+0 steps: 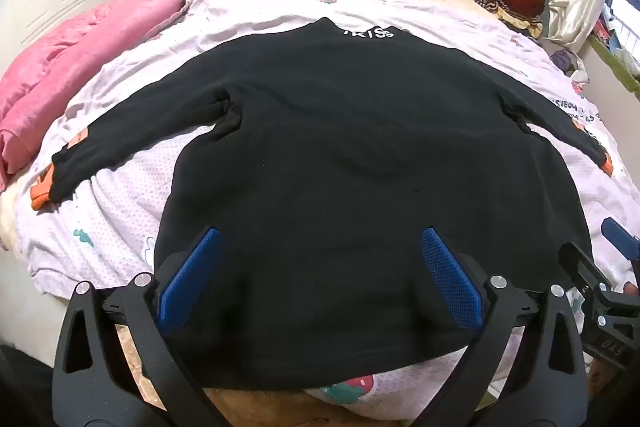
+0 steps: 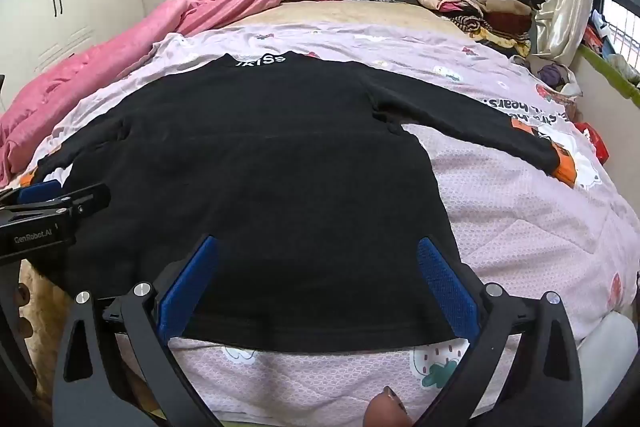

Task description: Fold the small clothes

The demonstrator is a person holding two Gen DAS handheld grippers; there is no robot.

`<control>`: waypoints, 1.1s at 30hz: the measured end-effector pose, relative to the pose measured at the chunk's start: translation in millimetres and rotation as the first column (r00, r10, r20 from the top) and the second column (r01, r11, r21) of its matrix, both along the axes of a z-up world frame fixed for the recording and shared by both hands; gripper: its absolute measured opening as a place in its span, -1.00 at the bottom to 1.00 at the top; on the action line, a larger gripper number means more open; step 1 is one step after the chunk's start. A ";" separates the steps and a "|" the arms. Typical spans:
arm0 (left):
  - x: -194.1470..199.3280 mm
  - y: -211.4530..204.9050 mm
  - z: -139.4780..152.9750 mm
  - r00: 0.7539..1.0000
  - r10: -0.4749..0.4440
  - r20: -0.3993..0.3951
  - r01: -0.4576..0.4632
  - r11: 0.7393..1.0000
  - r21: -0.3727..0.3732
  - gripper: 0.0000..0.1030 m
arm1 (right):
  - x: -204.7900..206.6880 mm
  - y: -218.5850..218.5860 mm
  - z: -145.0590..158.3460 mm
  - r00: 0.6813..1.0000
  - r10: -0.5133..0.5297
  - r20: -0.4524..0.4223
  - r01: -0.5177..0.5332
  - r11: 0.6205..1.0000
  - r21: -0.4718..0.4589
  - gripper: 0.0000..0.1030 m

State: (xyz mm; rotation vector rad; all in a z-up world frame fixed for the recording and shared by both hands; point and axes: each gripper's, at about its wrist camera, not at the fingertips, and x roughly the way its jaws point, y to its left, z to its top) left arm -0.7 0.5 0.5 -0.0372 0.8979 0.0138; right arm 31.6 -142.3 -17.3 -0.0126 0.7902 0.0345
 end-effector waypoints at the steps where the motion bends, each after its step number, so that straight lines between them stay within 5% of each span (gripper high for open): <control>1: -0.1 0.3 -0.2 1.000 0.001 -0.001 -0.001 1.000 0.000 0.82 | 0.0 0.2 -0.2 1.000 -0.001 -0.002 0.001 1.000 0.001 0.92; 33: -4.3 3.0 1.6 1.000 0.002 0.002 -0.002 1.000 -0.025 0.82 | -5.6 16.8 9.7 0.999 0.022 0.029 -0.021 1.000 -0.015 0.92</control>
